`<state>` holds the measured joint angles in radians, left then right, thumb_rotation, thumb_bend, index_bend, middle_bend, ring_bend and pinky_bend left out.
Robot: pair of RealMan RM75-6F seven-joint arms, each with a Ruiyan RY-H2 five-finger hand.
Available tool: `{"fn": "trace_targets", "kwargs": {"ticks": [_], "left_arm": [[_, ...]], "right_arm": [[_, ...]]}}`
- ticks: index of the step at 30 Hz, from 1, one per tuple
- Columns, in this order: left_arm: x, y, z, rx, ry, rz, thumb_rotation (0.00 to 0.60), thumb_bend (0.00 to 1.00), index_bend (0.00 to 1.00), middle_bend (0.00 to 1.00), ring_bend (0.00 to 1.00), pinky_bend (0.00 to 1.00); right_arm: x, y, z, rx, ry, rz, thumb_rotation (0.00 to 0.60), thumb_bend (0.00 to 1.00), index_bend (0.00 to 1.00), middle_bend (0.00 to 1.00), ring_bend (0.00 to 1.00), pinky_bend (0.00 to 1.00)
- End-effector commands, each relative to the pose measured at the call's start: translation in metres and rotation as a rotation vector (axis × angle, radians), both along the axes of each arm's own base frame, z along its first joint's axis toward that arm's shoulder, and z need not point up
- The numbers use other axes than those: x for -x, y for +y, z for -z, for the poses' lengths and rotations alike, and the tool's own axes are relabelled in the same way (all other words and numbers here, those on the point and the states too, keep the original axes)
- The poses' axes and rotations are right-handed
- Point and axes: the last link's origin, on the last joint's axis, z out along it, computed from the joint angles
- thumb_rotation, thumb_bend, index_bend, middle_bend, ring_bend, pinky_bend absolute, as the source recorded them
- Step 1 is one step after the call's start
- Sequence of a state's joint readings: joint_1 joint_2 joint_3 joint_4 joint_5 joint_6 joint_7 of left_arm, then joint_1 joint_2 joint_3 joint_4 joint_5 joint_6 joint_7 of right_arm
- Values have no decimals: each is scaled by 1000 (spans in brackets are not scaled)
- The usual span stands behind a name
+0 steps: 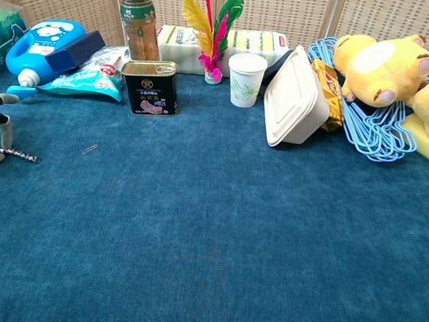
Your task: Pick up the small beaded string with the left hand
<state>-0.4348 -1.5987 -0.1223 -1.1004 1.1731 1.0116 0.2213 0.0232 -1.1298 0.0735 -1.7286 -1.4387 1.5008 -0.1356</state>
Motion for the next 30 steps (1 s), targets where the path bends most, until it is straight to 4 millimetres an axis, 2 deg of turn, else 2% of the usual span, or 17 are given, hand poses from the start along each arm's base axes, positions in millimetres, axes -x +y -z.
{"fn": "trace_targets", "kwargs": {"ticks": [1, 13, 30], "left_arm": [[-1, 0, 0, -2, 3, 2, 600, 713, 526, 0, 0, 0], [-12, -3, -21, -40, 13, 69, 600, 716, 533, 0, 0, 0], [-68, 8, -40, -74, 59, 200, 600, 715, 534, 0, 0, 0]], "right_arm": [[0, 0, 0, -1, -2, 0, 600, 0, 0, 0, 0, 0], [-1, 0, -1, 0, -6, -5, 600, 0, 0, 0, 0, 0], [-1, 1, -5, 8, -18, -7, 600, 0, 0, 0, 0, 0]]}}
